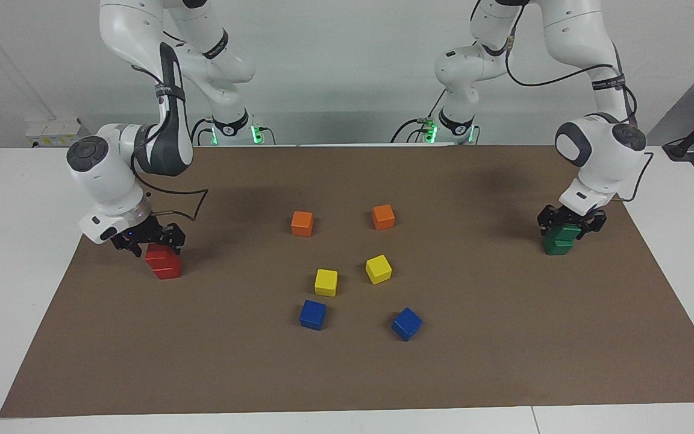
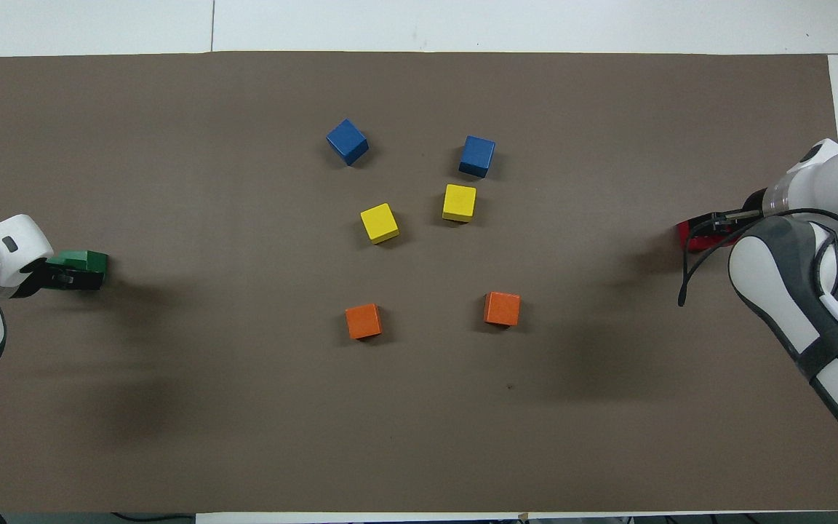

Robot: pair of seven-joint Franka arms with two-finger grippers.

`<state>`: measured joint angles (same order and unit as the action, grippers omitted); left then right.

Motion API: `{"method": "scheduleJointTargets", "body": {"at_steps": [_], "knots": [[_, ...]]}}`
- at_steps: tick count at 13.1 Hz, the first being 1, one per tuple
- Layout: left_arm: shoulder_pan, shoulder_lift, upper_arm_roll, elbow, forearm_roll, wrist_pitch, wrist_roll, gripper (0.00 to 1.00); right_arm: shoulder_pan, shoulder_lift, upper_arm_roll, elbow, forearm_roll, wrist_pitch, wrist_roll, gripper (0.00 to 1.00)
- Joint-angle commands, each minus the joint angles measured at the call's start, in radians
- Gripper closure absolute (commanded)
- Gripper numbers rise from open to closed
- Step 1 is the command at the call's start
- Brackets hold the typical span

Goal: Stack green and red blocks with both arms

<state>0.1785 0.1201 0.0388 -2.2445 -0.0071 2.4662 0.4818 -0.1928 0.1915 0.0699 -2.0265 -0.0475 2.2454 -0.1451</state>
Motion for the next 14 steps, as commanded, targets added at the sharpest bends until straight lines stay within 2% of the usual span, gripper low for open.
{"method": "scheduleJointTargets", "body": {"at_steps": [1, 5, 9, 11, 14], "knots": [[-0.004, 0.016, 0.001, 0.011, 0.009, -0.027, 0.004, 0.00, -0.011, -0.010, 0.014, -0.006, 0.005, 0.002, -0.001, 0.00], [-0.008, 0.007, -0.011, 0.215, 0.009, -0.294, 0.001, 0.00, 0.030, -0.049, 0.022, 0.069, 0.009, -0.119, 0.051, 0.00], [-0.022, -0.074, -0.014, 0.386, 0.009, -0.447, -0.012, 0.00, 0.049, -0.142, 0.022, 0.083, 0.008, -0.200, 0.059, 0.00], [-0.037, -0.134, -0.023, 0.407, 0.009, -0.512, -0.041, 0.00, 0.049, -0.188, 0.022, 0.098, 0.009, -0.268, 0.059, 0.00], [-0.080, -0.169, -0.037, 0.456, 0.012, -0.630, -0.249, 0.00, 0.047, -0.222, 0.022, 0.155, 0.011, -0.403, 0.061, 0.00]]}}
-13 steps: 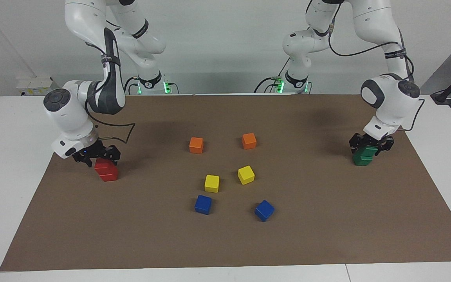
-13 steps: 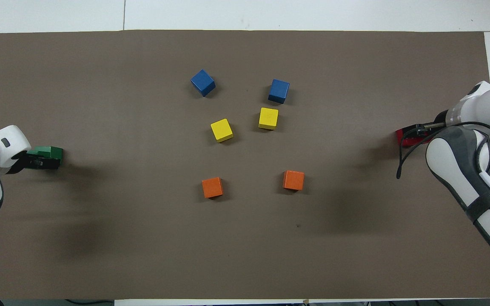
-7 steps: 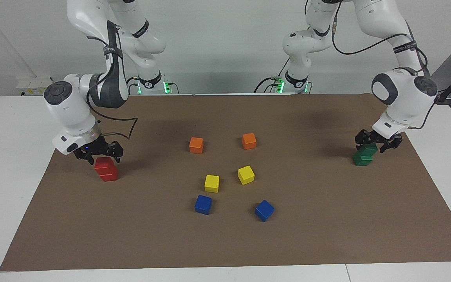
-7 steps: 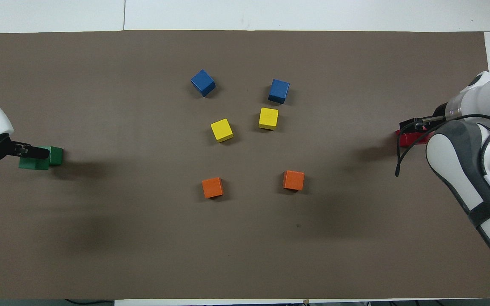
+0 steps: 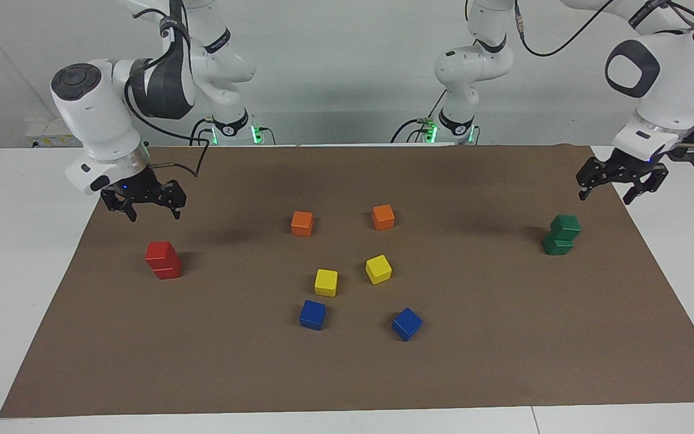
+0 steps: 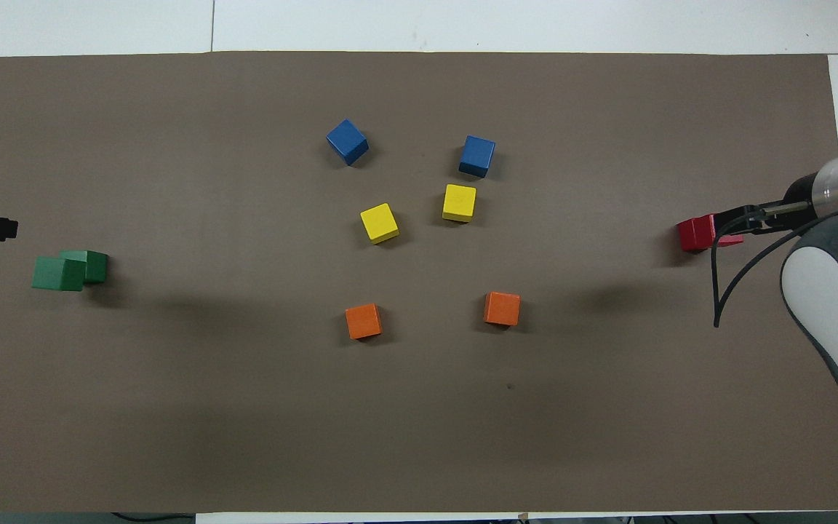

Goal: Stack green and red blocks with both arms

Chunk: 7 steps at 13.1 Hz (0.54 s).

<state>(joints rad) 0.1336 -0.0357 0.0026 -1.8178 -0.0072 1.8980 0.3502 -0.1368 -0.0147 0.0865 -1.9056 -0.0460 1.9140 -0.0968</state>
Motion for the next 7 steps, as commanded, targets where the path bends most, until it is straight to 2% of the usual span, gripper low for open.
{"method": "scheduleJointTargets", "body": {"at_steps": [1, 5, 7], "knots": [[-0.041, -0.015, -0.006, 0.041, 0.012, -0.100, -0.187, 0.00, -0.009, -0.019, 0.006, 0.066, 0.009, -0.137, 0.014, 0.00], [-0.061, -0.035, -0.044, 0.080, 0.009, -0.238, -0.224, 0.00, -0.015, -0.047, 0.002, 0.190, 0.009, -0.363, 0.037, 0.00], [-0.068, -0.018, -0.044, 0.156, 0.003, -0.333, -0.223, 0.00, -0.021, -0.068, -0.004, 0.224, 0.009, -0.392, 0.035, 0.00]]}}
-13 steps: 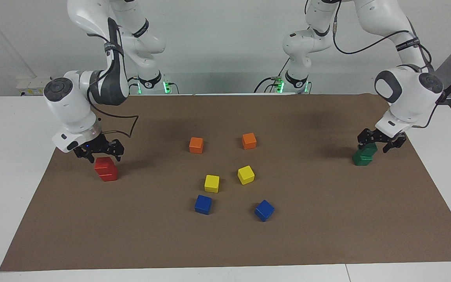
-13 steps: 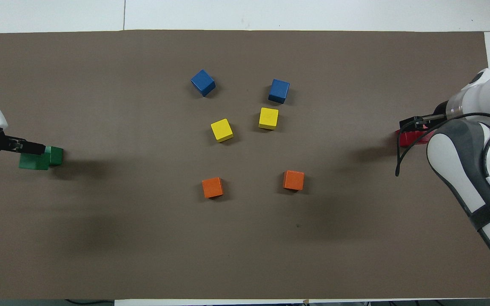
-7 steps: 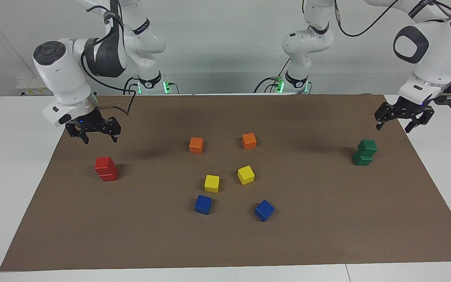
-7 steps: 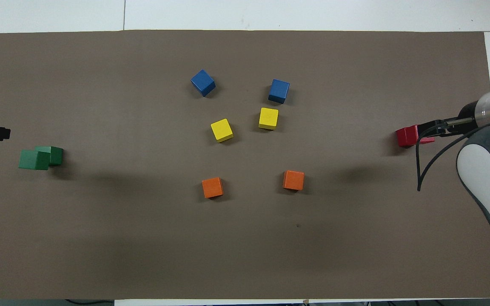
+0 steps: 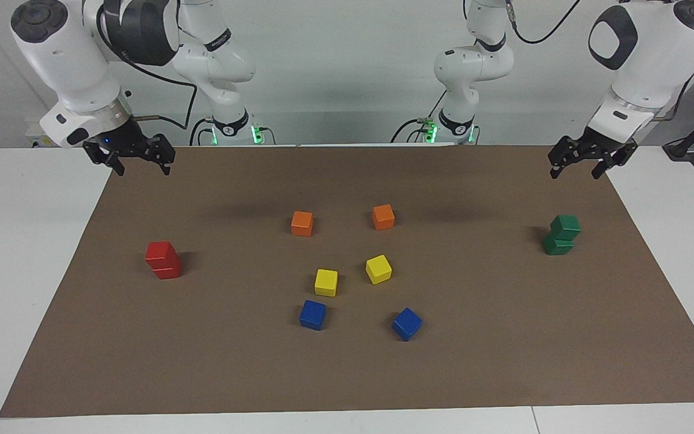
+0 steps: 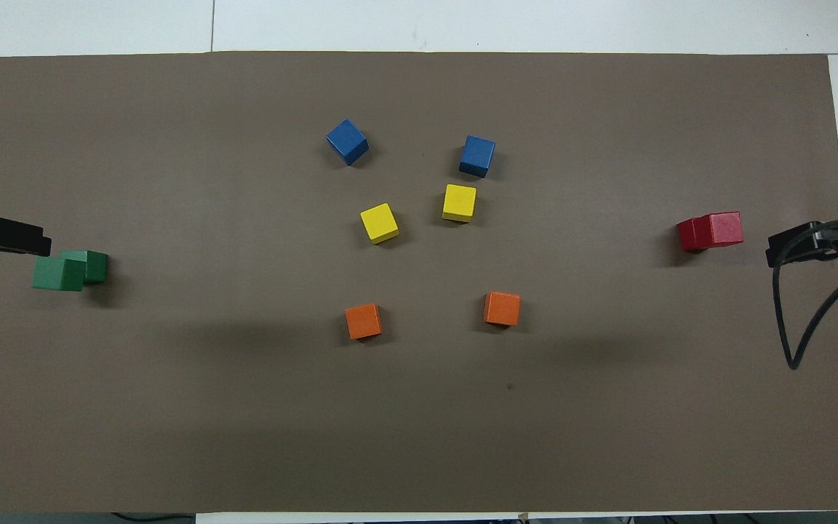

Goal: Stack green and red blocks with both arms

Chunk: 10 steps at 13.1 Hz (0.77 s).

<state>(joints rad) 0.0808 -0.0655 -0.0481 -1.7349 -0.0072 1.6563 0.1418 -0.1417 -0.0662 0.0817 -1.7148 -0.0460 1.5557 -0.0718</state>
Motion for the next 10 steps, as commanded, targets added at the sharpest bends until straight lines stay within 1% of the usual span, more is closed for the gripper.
{"method": "scheduleJointTargets", "body": {"at_steps": [1, 2, 3, 7, 10], "knots": [[-0.022, 0.013, 0.008, 0.083, -0.006, -0.111, -0.016, 0.00, -0.019, -0.009, 0.000, 0.070, 0.011, -0.066, 0.010, 0.00], [-0.026, 0.013, 0.011, 0.089, -0.008, -0.134, -0.016, 0.00, -0.021, -0.001, 0.000, 0.102, 0.011, -0.097, 0.012, 0.00], [-0.026, 0.015, 0.010, 0.090, -0.007, -0.154, -0.016, 0.00, -0.022, 0.006, 0.000, 0.107, 0.011, -0.097, 0.012, 0.00], [-0.033, 0.013, 0.010, 0.087, -0.010, -0.170, -0.013, 0.00, -0.021, 0.005, 0.000, 0.100, 0.011, -0.086, 0.015, 0.00], [-0.033, 0.015, 0.013, 0.089, -0.034, -0.159, -0.013, 0.00, -0.021, 0.003, -0.002, 0.096, 0.011, -0.085, 0.021, 0.00]]}}
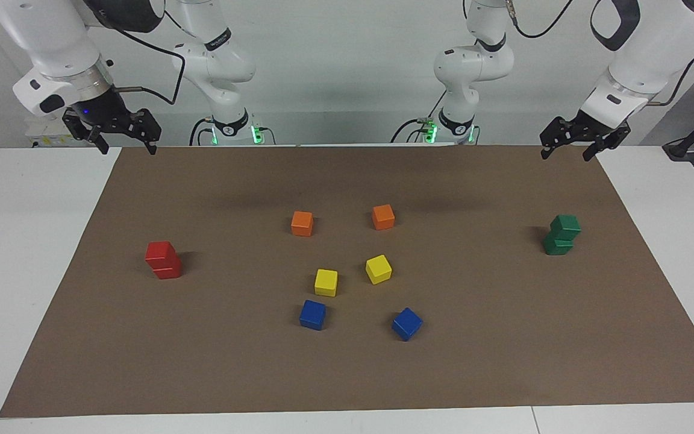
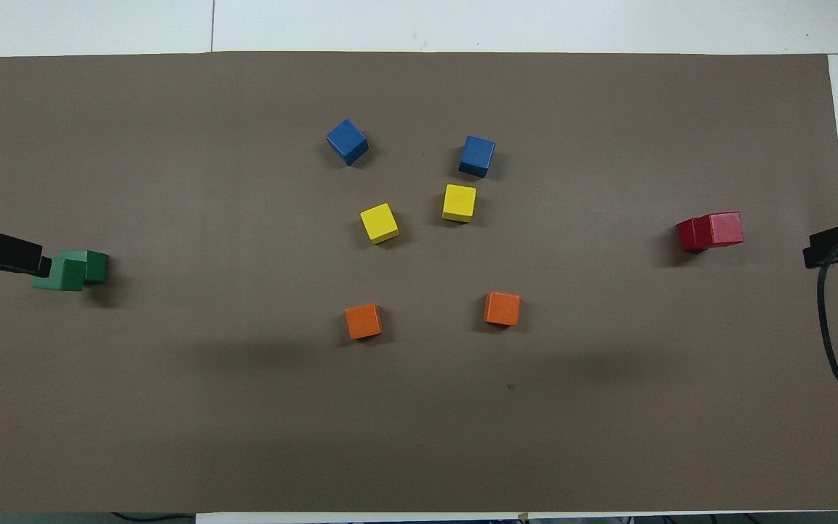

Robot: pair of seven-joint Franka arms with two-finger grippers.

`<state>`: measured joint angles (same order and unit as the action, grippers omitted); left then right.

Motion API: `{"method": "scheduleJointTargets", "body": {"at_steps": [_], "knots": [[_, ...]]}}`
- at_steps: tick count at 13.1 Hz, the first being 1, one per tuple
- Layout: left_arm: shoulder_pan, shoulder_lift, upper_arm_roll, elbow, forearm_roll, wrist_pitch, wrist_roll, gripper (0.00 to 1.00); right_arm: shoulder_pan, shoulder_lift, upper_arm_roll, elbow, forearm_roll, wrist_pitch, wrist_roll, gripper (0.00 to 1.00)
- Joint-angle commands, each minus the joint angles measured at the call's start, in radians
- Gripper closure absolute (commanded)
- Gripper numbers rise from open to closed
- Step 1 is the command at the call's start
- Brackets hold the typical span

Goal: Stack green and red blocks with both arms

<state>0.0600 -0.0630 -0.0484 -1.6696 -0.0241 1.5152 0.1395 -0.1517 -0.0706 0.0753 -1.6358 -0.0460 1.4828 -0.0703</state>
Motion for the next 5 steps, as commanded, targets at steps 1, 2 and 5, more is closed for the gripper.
{"method": "scheduleJointTargets", "body": {"at_steps": [1, 2, 5], "knots": [[-0.012, 0.012, 0.013, 0.024, -0.020, -0.018, -0.012, 0.00, -0.011, 0.009, 0.004, 0.017, 0.009, -0.003, 0.035, 0.00], [-0.011, 0.012, 0.013, 0.024, -0.020, -0.018, -0.012, 0.00, -0.011, 0.009, 0.004, 0.016, 0.009, 0.007, 0.036, 0.00], [-0.011, 0.012, 0.013, 0.024, -0.020, -0.020, -0.011, 0.00, -0.012, 0.009, 0.004, 0.016, 0.009, 0.031, 0.040, 0.00]]}}
